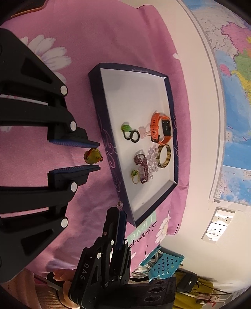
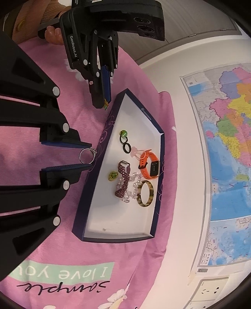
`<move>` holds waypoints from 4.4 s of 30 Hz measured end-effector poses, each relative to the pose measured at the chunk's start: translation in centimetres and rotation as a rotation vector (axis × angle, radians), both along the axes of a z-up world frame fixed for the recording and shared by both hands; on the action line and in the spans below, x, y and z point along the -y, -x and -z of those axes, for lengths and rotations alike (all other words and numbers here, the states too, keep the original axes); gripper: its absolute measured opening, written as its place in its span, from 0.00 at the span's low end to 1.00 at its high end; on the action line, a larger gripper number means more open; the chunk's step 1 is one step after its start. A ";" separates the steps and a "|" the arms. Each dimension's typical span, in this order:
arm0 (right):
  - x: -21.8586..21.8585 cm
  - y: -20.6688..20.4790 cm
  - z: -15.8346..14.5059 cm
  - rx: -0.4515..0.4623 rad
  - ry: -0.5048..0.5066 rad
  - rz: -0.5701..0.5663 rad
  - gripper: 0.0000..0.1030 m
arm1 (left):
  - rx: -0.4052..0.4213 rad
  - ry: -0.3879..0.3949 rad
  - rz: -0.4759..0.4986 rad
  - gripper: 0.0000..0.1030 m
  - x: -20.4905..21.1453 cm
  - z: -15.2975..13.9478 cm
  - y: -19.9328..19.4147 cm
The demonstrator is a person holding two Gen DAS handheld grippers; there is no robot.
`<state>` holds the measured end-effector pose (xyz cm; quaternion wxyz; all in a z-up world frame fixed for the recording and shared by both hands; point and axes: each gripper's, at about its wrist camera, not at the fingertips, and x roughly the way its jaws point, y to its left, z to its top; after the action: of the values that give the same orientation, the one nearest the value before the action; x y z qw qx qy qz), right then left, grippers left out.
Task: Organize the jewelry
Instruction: 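Carry the amber pendant toward the box with the left tool while the right carries the silver ring, then lower the amber pendant into the box with the left tool while the right lowers the silver ring, then open both tools to release the pendant and ring in the box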
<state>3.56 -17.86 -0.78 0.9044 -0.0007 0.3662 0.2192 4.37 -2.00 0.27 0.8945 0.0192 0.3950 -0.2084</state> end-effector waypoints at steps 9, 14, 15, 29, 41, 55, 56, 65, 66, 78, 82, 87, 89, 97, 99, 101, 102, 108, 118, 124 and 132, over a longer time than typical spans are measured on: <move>-0.1 -0.4 -0.4 0.012 -0.001 -0.002 0.14 | 0.020 -0.001 0.004 0.18 0.3 -0.7 -0.3; -0.1 -0.7 -0.6 0.018 0.001 0.000 0.14 | 0.027 -0.001 0.001 0.18 0.3 -1.0 -0.7; -0.1 -0.8 -0.6 0.019 0.002 0.000 0.14 | 0.029 -0.001 0.000 0.18 0.3 -1.0 -0.8; -0.3 -2.2 -1.5 0.042 0.011 -0.006 0.14 | 0.045 -0.002 -0.010 0.18 0.4 -1.8 -2.0; -0.2 -3.2 -1.5 0.040 0.011 -0.003 0.14 | 0.047 -0.010 -0.024 0.18 0.4 -1.7 -2.8; -0.1 -4.5 -1.2 0.037 0.021 0.004 0.14 | 0.038 -0.023 -0.030 0.18 0.6 -1.4 -4.2; -0.1 -4.7 -1.2 0.037 0.022 0.005 0.14 | 0.037 -0.023 -0.031 0.18 0.7 -1.4 -4.3; -0.5 -5.5 -0.6 0.021 0.034 0.002 0.14 | 0.028 -0.032 -0.039 0.18 0.8 -1.0 -5.1; -0.6 -5.5 -0.6 0.021 0.035 0.003 0.14 | 0.028 -0.032 -0.041 0.18 0.8 -1.0 -5.1; -0.7 -6.2 -0.3 0.014 0.045 0.004 0.14 | 0.026 -0.032 -0.058 0.18 0.8 -0.3 -6.2; -0.9 -6.5 0.0 0.008 0.051 0.002 0.14 | 0.017 -0.036 -0.061 0.18 0.9 -0.1 -6.4; -1.1 -6.6 0.2 0.005 0.050 0.003 0.14 | 0.011 -0.039 -0.066 0.18 0.9 0.1 -6.6; -1.1 -6.6 0.2 0.005 0.051 0.003 0.14 | 0.011 -0.040 -0.067 0.18 0.9 0.1 -6.7; -1.1 -6.8 0.5 -0.001 0.052 0.006 0.14 | 0.004 -0.047 -0.072 0.18 1.0 0.4 -6.9; -1.0 -6.9 0.6 -0.004 0.052 0.006 0.14 | 0.003 -0.047 -0.074 0.18 1.0 0.5 -7.0; -1.0 -6.9 0.7 -0.007 0.052 0.006 0.14 | 0.001 -0.048 -0.076 0.18 1.0 0.5 -7.1; -1.0 -7.0 0.7 -0.007 0.052 0.006 0.14 | -0.001 -0.048 -0.077 0.18 1.0 0.6 -7.2; -1.1 -7.2 0.8 -0.011 0.055 0.006 0.14 | -0.012 -0.043 -0.080 0.18 0.9 0.9 -7.5; -1.3 -7.6 1.3 -0.023 0.062 0.011 0.14 | -0.033 -0.037 -0.092 0.18 0.7 1.6 -8.0; -1.3 -7.7 1.5 -0.027 0.065 0.014 0.14 | -0.033 -0.034 -0.097 0.18 0.6 1.6 -8.1; -1.5 -8.0 2.0 -0.041 0.075 0.015 0.05 | -0.032 -0.032 -0.090 0.18 0.7 1.6 -8.1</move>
<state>11.60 -16.39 -2.77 0.8976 -0.0277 0.3925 0.1986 12.48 -2.73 -1.35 0.8961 0.0124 0.4131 -0.1617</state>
